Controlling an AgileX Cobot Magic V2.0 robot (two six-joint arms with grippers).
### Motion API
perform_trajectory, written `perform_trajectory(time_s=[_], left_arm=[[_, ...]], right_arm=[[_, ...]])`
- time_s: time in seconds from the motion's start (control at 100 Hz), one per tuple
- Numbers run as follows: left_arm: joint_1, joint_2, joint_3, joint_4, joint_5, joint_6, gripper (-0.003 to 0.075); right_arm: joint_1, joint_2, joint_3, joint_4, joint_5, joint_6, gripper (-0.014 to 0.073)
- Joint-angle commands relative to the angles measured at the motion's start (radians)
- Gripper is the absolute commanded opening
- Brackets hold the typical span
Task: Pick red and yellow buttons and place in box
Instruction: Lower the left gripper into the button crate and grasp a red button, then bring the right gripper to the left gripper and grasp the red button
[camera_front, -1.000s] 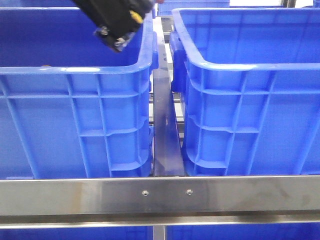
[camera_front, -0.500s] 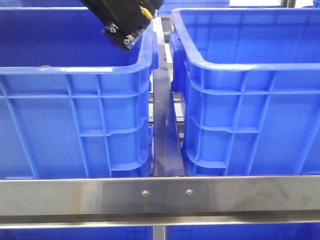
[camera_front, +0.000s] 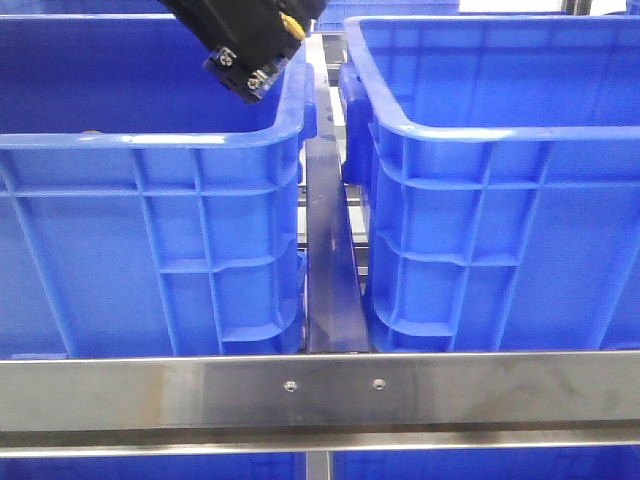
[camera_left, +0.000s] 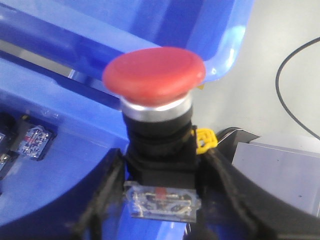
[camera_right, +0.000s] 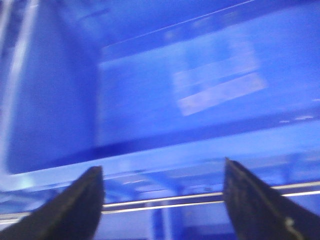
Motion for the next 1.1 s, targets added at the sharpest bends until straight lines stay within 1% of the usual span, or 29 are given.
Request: perform_trajectory(time_s=[0.0,0.13,0.29,0.36,0.41,0.52,0.68,0.84,1.09], left_arm=[[-0.008,-0.043,-0.026,-0.047,-0.033,-0.002,0.0083],[-0.008,-0.043,-0.026,-0.047,-0.033,-0.002,0.0083],[-0.008,-0.043,-0.026,-0.047,-0.033,-0.002,0.0083],[-0.008,-0.043,-0.026,-0.047,-0.033,-0.002,0.0083],[-0.008,-0.043,-0.026,-0.047,-0.033,-0.002,0.0083],[-0.008,-0.043,-0.026,-0.047,-0.033,-0.002,0.0083],[-0.008,-0.043,-0.026,-0.047,-0.033,-0.002,0.0083],[-0.008,-0.043,-0.026,-0.047,-0.033,-0.002,0.0083],[-0.008,-0.043,-0.026,-0.047,-0.034,-0.002,0.0083]], right_arm=[[0.000,0.062,-0.077,0.172,-0.021,-0.121,0.0577],[0.000,0.144,-0.130,0.479,0.027,-0.299,0.0577],[0.000,0.273,-0.174,0.838,0.151,-0.532,0.0577],[0.000,0.335,-0.188,0.962,0.199,-0.611,0.0577],[0.004,0.378,-0.200,1.018,0.220,-0.654,0.0577],[0.041,0.473,-0.237,1.041,0.230,-0.699,0.0577],[0.127,0.597,-0.303,1.041,0.225,-0.699,0.0577],[0.234,0.700,-0.376,1.041,0.215,-0.699,0.0577],[0.336,0.813,-0.463,1.041,0.183,-0.699,0.0577]])
